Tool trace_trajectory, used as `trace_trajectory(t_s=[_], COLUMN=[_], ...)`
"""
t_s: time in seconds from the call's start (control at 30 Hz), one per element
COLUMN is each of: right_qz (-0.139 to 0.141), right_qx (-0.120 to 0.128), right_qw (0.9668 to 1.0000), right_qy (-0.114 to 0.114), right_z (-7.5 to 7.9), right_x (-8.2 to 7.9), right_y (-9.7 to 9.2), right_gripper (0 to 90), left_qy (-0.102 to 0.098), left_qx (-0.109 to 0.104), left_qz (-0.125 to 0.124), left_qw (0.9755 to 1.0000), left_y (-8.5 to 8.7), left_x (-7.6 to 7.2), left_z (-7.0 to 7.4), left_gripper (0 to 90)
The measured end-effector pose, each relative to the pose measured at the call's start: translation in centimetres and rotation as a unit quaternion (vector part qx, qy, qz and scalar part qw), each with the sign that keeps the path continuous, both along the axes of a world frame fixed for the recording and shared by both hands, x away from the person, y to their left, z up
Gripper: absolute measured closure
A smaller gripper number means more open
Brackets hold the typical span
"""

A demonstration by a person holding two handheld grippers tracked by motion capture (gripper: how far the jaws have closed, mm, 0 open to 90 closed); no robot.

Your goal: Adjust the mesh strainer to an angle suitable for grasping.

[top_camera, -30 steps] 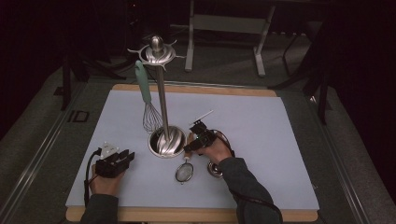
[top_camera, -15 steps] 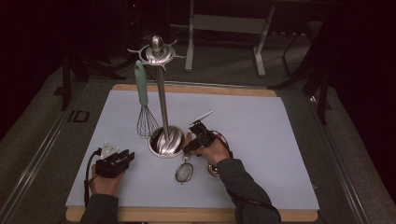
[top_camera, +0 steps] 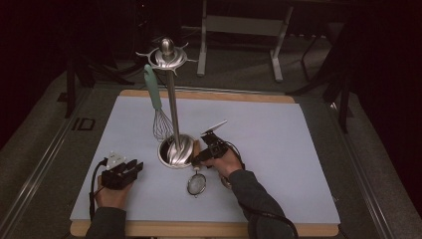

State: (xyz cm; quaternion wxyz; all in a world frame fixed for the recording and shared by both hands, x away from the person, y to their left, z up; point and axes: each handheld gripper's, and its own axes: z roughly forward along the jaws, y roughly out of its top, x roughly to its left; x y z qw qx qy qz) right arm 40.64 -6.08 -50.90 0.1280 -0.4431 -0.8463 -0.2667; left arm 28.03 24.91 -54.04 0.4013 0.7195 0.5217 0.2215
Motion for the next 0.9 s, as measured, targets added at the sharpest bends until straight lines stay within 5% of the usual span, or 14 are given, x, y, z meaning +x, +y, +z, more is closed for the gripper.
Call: trace_trajectory(t_s=[0.23, 0.53, 0.9], right_qz=[0.018, -0.009, -0.048], right_qx=[-0.001, 0.020, 0.048], right_qw=[0.9998, 0.9997, 0.9970], right_qy=[-0.004, -0.009, -0.037], right_z=[0.5, 0.9, 1.9], right_x=[-0.3, -0.1, -0.1], right_y=[1.3, 0.8, -1.1], right_gripper=[61.0, 70.2, 71.2], left_qy=[-0.001, -0.001, 0.000], left_qx=[0.001, 0.000, 0.001], left_qz=[-0.001, 0.000, 0.000], left_qw=[1.0000, 1.0000, 1.0000], left_y=[0.0, 0.0, 0.0], left_x=[0.0, 0.0, 0.0], left_z=[0.0, 0.0, 0.0], left_gripper=[68.7, 68.6, 68.6])
